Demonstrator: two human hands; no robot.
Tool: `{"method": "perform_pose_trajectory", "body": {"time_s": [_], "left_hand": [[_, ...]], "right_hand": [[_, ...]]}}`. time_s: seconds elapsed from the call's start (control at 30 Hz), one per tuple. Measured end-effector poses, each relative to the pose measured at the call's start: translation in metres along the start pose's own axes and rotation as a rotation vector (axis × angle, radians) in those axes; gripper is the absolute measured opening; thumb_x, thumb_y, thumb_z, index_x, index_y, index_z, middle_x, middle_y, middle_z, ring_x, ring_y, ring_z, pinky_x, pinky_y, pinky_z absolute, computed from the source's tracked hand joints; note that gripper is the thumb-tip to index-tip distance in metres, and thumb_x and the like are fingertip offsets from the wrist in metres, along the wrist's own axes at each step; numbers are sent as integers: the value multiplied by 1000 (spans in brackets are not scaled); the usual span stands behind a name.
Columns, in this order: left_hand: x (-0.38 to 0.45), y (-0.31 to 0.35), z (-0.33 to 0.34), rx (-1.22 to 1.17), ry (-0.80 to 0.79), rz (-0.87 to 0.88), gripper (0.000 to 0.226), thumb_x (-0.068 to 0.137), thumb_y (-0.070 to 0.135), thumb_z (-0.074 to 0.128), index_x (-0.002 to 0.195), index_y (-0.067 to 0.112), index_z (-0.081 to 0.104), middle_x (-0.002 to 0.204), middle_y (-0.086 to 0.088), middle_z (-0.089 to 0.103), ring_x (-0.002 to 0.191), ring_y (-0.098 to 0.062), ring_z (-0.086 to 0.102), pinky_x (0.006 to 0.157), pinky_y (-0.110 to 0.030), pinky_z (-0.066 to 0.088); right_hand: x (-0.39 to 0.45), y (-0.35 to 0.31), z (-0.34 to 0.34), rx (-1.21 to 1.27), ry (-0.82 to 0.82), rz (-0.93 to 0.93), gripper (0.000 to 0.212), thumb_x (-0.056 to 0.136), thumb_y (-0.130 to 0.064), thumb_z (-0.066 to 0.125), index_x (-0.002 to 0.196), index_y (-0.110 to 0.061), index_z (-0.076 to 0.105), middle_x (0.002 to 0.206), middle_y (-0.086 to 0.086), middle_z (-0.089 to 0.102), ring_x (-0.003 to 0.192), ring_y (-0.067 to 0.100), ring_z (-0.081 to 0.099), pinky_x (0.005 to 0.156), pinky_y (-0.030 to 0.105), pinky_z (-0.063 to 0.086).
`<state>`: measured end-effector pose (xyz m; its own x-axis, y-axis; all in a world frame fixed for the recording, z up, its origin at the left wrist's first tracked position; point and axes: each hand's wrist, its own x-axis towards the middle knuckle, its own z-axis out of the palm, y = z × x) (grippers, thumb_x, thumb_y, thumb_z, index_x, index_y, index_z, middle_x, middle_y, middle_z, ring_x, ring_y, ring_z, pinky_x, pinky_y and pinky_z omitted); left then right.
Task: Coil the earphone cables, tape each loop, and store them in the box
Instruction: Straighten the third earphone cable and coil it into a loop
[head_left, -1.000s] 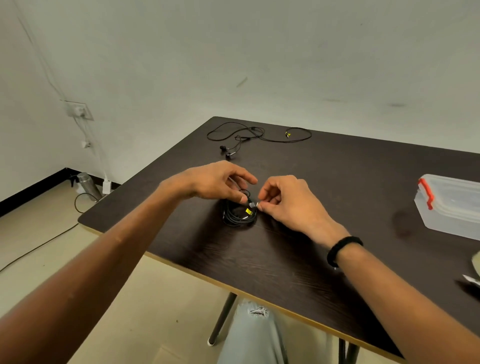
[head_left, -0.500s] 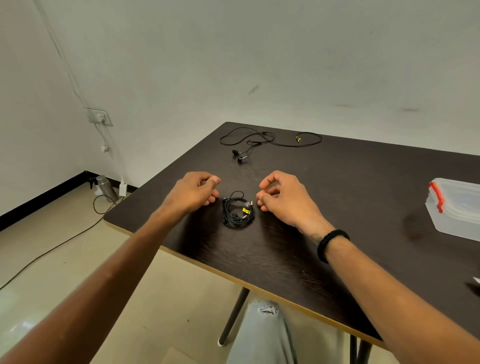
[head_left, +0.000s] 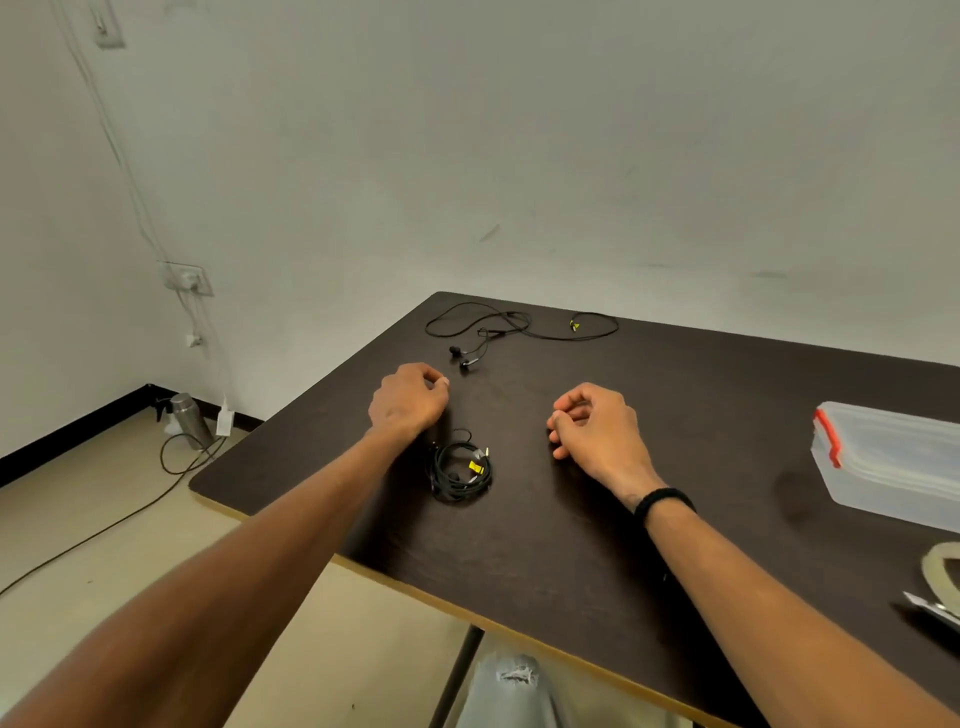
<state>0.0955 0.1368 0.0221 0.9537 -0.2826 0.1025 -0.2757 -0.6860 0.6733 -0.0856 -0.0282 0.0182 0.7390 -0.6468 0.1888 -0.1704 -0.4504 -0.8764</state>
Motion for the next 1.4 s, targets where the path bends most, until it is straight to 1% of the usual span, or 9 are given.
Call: {"method": "perform_pose_trajectory", "body": {"time_s": [0.13, 0.37, 0.57, 0.73, 0.93, 1.03, 1.17, 1.3, 1.4], "left_hand": [[24, 15, 20, -10, 10, 27, 24, 97, 40, 61, 118, 31, 69, 119, 0, 72, 116, -29, 66, 97, -39, 51], [70, 46, 53, 204, 214, 261, 39, 101, 45, 55, 130, 20, 62, 129, -13, 60, 124, -34, 53, 102, -49, 43], [99, 98, 102, 481, -56, 665, 41, 105, 36, 52, 143, 22, 57, 143, -8, 55, 135, -32, 43, 109, -50, 40], [114, 136, 150, 531, -185, 592, 43, 108, 30, 43, 149, 17, 49, 152, -9, 48, 140, -36, 35, 111, -54, 35], [97, 146, 179, 331, -101, 487, 35, 107, 27, 42, 134, 13, 60, 140, -13, 55, 133, -36, 45, 107, -52, 39], [67, 148, 178, 204, -49, 476, 26, 104, 22, 49, 123, 12, 64, 130, -14, 59, 124, -36, 51, 102, -48, 43], [19, 145, 175, 140, -64, 528, 24, 97, 15, 52, 118, 8, 60, 126, -16, 52, 117, -36, 46, 98, -47, 44], [-20, 134, 170, 178, -51, 527, 22, 100, 19, 51, 120, 12, 58, 129, -14, 47, 118, -35, 41, 101, -45, 38], [-37, 132, 163, 123, 9, 571, 18, 103, 18, 49, 119, 15, 56, 126, -11, 48, 114, -32, 42, 95, -43, 39]], "right_hand": [[20, 5, 3, -59, 51, -31, 10, 96, -6, 60, 93, -14, 65, 74, 5, 75, 54, 17, 73, 57, 34, 64], [75, 17, 3, -50, 127, 41, 7, 93, -8, 59, 94, -12, 64, 73, 12, 73, 47, 16, 69, 48, 23, 56], [120, 29, 5, -20, 174, 59, 6, 89, -9, 59, 91, -9, 64, 70, 11, 74, 47, 18, 70, 55, 30, 61], [144, 36, 3, 61, 217, 102, 7, 86, -8, 58, 89, -9, 64, 72, 11, 74, 50, 18, 72, 51, 29, 59], [154, 48, -7, 197, 645, 129, 22, 87, 0, 55, 101, -10, 69, 97, 4, 71, 93, 22, 66, 81, 28, 50], [151, 51, -12, 171, 497, 151, 44, 85, 3, 59, 128, -7, 66, 126, 11, 67, 118, 25, 64, 103, 35, 51], [141, 61, -27, -156, 180, 47, 53, 95, -10, 65, 147, -7, 54, 155, 14, 48, 144, 33, 43, 120, 36, 35], [120, 76, -50, -564, 60, -96, 20, 94, -12, 53, 87, -16, 72, 98, 5, 69, 110, 41, 62, 88, 38, 48], [92, 80, -71, -627, 103, -165, 15, 98, -26, 62, 100, -16, 73, 107, 6, 71, 111, 34, 59, 95, 44, 51]]}}
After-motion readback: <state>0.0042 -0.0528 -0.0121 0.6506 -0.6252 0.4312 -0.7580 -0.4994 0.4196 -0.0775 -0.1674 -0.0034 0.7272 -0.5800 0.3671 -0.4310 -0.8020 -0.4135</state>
